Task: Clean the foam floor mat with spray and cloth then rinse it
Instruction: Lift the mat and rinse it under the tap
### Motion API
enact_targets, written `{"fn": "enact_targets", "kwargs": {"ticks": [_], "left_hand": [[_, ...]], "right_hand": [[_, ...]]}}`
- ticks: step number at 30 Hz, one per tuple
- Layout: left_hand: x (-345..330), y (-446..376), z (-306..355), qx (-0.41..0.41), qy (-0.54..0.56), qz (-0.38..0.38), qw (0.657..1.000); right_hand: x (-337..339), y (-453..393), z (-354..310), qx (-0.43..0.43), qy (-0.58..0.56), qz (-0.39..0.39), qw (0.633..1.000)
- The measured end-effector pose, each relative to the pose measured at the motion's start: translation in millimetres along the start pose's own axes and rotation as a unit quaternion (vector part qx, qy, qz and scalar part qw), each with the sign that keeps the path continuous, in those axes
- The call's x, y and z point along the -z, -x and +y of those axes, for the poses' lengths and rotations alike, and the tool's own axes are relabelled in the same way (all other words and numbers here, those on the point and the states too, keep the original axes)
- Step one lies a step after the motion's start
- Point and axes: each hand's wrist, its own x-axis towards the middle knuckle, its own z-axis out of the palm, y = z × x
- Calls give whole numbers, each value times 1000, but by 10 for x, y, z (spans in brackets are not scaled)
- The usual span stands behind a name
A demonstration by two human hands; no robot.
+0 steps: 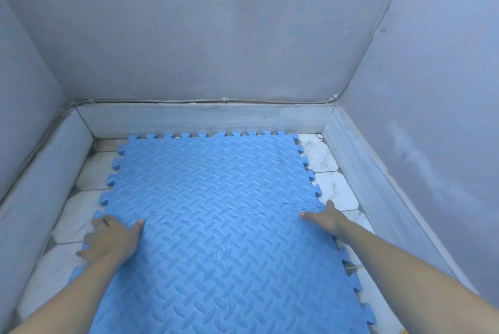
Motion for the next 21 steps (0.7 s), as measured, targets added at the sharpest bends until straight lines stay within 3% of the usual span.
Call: {"fn": "enact_targets", "kwargs": {"ticks": [5, 11, 13, 17, 21], "left_hand": [[112, -18, 89, 73, 86, 50, 992], [287, -394, -46, 145, 173, -53, 973], [276, -475, -101, 145, 214, -88, 962], [-80, -971, -378, 154, 299, -109, 935], [430, -296, -110, 170, 409, -89, 892]], "right_hand": [[66, -61, -107, -1, -68, -2, 998], [243, -38, -139, -32, -166, 3, 986], [244, 13, -200, -34, -203, 57, 977], [289, 135, -300, 28, -148, 233, 961], [470, 295, -371, 79, -201, 283, 935]]}}
